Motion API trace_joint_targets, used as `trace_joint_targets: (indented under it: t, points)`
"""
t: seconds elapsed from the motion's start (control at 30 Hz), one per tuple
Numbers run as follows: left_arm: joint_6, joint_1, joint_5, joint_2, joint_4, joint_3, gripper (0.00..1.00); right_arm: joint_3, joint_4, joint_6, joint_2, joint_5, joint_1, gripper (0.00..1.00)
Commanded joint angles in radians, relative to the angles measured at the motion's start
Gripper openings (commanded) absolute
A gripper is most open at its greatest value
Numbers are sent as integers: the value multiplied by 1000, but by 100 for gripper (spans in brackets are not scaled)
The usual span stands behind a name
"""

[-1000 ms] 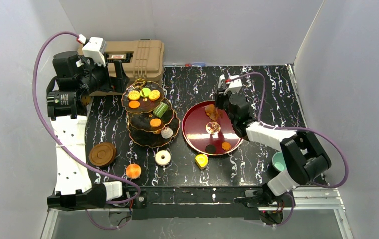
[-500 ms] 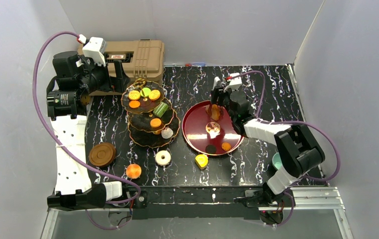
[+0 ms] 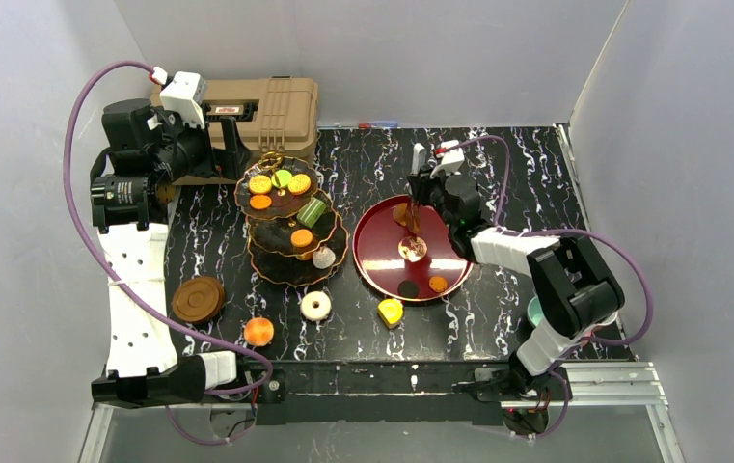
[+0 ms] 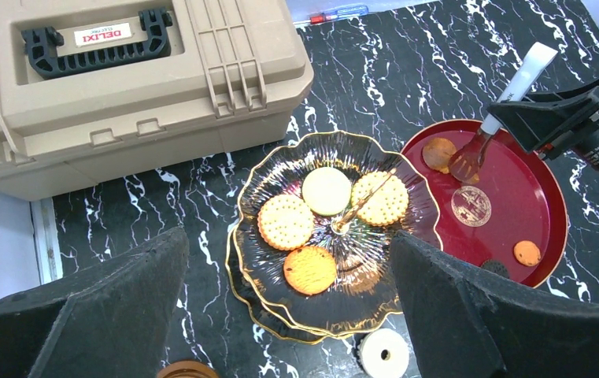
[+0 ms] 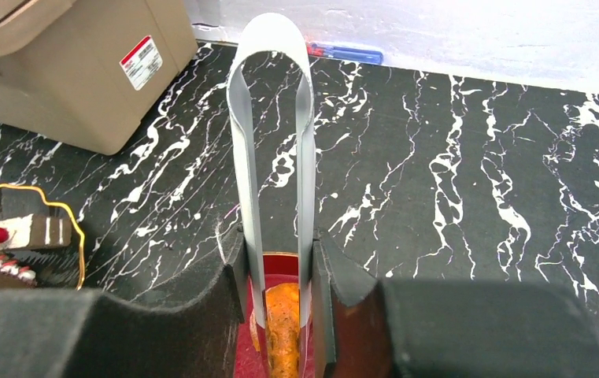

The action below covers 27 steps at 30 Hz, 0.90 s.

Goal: Serve the afternoon tea
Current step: Pick up the desert from the tray, then place the desert on the desert table.

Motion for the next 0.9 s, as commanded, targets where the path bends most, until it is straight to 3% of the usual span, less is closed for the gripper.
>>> trace_joint_targets:
  t: [0.0, 0.23, 0.4, 0.53, 0.77, 0.87]
  points:
    - [9, 7, 10, -14, 3, 10, 98, 32, 40, -33, -99, -38, 7, 18]
    - [8, 7, -10, -17, 3, 15, 98, 26, -73, -82, -304, -37, 122, 18]
    - [9, 7, -37, -19, -5, 23, 98, 15, -165, -79, -462, 38, 271, 19]
    - [7, 18, -68, -7, -26, 45, 98, -14, -143, -51, -547, 121, 412, 19]
    - [-3, 45, -62, 10, -49, 69, 98, 48, -35, -74, -446, 213, 644, 20]
    - [5, 51, -59, 4, -52, 66, 98, 83, 33, -93, -367, 233, 687, 20]
